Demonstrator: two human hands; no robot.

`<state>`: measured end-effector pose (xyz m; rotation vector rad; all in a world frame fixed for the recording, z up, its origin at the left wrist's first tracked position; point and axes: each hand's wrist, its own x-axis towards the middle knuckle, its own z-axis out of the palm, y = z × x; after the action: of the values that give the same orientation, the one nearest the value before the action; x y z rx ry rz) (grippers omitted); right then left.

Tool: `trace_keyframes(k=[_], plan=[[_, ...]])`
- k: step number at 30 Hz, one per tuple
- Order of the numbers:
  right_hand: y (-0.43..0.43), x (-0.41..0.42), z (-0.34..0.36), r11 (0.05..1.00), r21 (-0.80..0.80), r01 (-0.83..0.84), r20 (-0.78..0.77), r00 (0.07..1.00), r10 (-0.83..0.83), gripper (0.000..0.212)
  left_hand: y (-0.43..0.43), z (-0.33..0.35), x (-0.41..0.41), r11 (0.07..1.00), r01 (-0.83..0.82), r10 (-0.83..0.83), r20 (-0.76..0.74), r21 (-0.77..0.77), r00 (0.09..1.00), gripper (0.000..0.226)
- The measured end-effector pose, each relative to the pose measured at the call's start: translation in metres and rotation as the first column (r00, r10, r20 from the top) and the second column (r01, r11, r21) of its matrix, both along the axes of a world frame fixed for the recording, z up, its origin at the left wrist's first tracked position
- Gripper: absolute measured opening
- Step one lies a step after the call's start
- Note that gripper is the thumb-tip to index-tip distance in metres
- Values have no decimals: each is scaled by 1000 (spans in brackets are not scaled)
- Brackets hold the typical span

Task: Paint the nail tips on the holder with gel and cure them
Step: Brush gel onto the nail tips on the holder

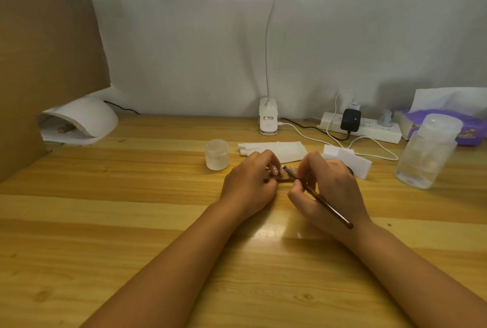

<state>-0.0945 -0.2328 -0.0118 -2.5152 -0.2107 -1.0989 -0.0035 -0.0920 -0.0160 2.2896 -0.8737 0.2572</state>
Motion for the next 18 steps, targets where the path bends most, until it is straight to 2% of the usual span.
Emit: trace_keyframes(k=[18], plan=[[-1, 2, -3, 999, -25, 22, -78, 997, -24, 13, 0, 0, 2, 1000, 7, -6, -3, 10, 1000, 21]])
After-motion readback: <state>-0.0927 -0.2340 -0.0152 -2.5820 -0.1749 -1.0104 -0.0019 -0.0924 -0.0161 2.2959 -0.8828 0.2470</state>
